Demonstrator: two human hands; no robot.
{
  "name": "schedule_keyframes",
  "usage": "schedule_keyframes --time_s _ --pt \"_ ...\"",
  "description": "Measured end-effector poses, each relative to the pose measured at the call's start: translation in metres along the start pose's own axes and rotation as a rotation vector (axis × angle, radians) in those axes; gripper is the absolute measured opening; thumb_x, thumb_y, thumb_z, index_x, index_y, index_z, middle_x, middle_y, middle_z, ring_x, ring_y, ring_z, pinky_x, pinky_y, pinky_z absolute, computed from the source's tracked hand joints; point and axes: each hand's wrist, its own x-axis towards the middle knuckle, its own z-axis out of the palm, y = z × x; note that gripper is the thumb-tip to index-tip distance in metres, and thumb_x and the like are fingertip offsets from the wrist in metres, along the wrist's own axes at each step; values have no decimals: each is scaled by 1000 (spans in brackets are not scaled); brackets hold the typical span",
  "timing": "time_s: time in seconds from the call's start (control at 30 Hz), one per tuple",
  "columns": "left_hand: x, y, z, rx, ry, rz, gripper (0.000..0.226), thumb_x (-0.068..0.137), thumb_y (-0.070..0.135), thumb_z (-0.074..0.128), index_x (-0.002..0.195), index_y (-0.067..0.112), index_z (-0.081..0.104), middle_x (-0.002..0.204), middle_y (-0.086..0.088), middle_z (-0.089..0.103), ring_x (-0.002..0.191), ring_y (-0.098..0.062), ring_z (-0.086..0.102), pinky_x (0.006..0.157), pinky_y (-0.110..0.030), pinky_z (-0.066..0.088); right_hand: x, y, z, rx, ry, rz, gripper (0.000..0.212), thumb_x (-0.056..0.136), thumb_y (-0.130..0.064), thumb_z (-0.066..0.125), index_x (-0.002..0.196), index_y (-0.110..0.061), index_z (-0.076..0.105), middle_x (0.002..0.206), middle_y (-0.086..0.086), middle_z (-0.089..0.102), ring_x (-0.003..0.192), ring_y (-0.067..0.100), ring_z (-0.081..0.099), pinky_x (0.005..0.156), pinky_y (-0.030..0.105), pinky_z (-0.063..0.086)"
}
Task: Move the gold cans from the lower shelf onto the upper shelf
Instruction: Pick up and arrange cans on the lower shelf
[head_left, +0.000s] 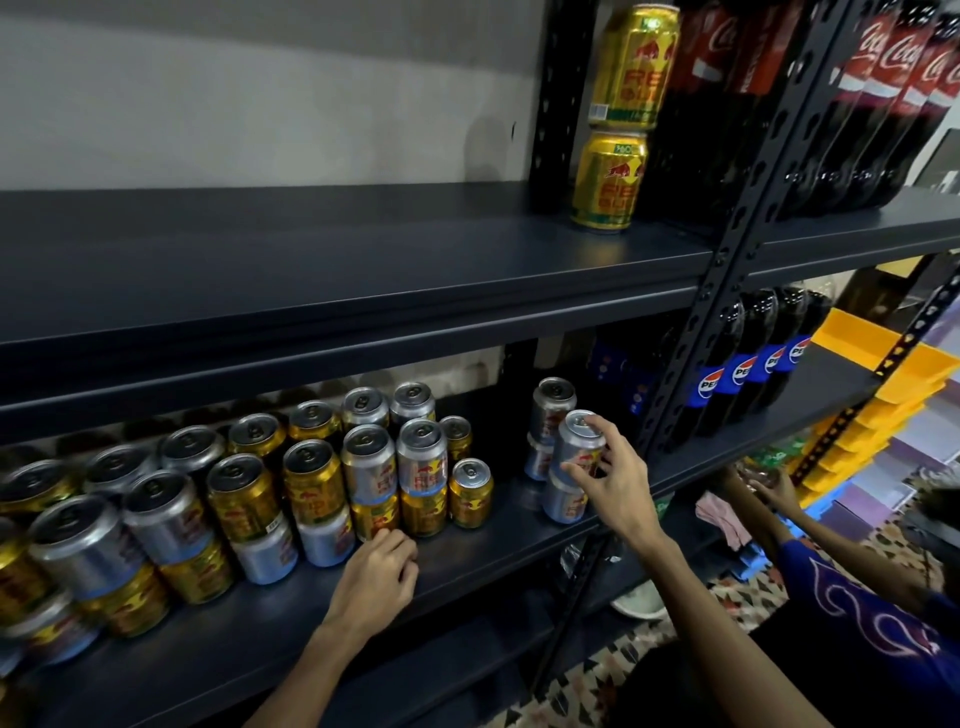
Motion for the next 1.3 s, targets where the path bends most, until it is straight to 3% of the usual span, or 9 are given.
schedule_keyframes --time_s 0.23,0.33,0.5,0.67,0.77,0.83,0.93,1.07,1.3 --pt "0 -1 1 -10 -23 -11 20 82 21 43 74 19 61 78 10 55 77 -7 48 68 -22 40 -2 3 2 -9 -14 11 68 91 -24 77 143 -48 41 132 -9 49 111 -16 49 92 9 38" --pt "-1 -1 0 -13 -31 -15 8 79 12 60 74 20 61 78 11 55 77 -7 48 68 -21 41 -3 6 4 3 -3 21 68 91 -24 76 143 -49 41 131 -6 51 111 -1 56 98 19 42" --pt "0 0 -1 -10 -53 -21 19 72 6 73 75 20 61 78 11 55 76 -6 50 67 -19 40 -3 8 2 19 -41 28 68 94 -25 73 149 -44 37 139 -5 51 121 12 55 106 30 43" --pt "-1 -1 -1 -14 -49 -7 15 75 9 68 75 20 59 79 11 54 77 -6 48 67 -20 43 -2 14 0 3 -65 15 67 94 -27 71 148 -47 36 120 -1 58 98 11 52 108 45 47" --pt "-1 -1 0 -16 -50 -13 21 71 5 74 75 20 60 78 11 54 76 -6 50 68 -20 40 -2 17 1 8 -65 23 69 94 -30 71 150 -48 34 122 6 60 98 12 50 103 51 50" --pt "-1 -1 0 -16 -44 -11 20 71 5 74 75 20 60 78 11 54 76 -7 49 67 -20 40 -3 15 1 8 -59 22 69 95 -30 71 150 -48 34 119 0 57 97 12 48 101 53 50" --pt "-1 -2 1 -24 -38 -2 14 75 9 68 75 20 60 79 11 54 77 -6 48 66 -20 43 -4 12 1 18 -62 18 69 94 -29 71 150 -48 34 134 -5 55 104 16 55 106 51 48" --pt "-1 -2 0 -22 -32 -2 12 76 9 66 74 19 60 78 10 54 76 -7 48 65 -20 42 -6 8 0 31 -65 19 70 94 -29 72 150 -48 33 147 -5 49 129 16 55 111 49 45" --pt "0 -2 1 -24 -35 -9 12 76 8 65 73 18 59 77 9 54 76 -8 48 66 -18 37 -9 1 -1 18 -35 30 77 90 -21 78 150 -44 35 148 -11 43 134 11 47 110 31 39"
